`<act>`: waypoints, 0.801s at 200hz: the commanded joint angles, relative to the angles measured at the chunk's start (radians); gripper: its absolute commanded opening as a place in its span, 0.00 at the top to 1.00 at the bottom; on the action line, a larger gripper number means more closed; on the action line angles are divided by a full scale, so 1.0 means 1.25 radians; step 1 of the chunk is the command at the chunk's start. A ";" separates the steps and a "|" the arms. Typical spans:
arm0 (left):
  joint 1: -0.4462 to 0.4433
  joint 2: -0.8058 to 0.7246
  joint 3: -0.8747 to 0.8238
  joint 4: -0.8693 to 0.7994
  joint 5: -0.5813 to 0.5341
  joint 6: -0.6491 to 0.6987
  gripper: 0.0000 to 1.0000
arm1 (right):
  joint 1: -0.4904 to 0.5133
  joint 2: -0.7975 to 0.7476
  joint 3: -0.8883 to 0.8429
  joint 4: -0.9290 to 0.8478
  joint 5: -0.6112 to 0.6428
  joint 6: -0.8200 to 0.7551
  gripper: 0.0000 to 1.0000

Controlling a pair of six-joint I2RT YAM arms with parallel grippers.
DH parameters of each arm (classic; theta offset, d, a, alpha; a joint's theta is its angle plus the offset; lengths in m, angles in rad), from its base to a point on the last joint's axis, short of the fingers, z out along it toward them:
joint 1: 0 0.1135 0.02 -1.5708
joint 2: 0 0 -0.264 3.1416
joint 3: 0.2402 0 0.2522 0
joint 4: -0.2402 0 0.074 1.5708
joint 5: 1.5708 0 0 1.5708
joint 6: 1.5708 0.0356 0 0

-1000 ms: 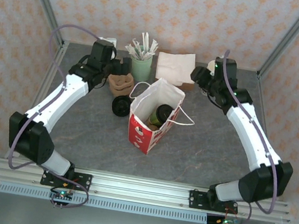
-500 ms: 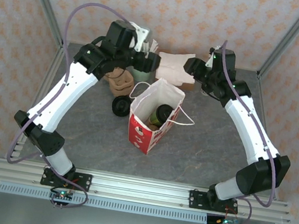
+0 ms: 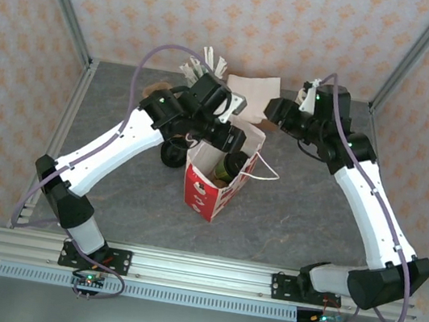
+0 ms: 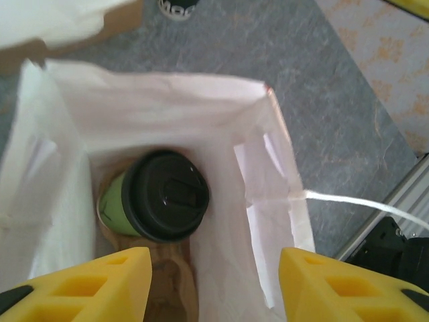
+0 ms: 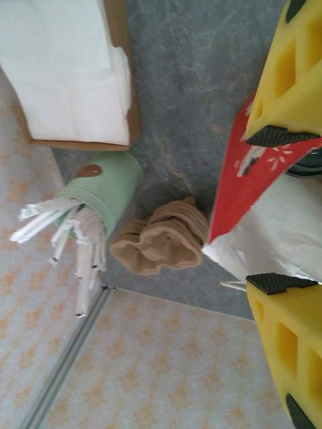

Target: Pack the takeout coffee

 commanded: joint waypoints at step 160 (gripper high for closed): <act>-0.014 0.095 -0.053 -0.007 -0.057 -0.075 0.32 | 0.083 -0.052 -0.105 -0.144 0.039 0.037 0.39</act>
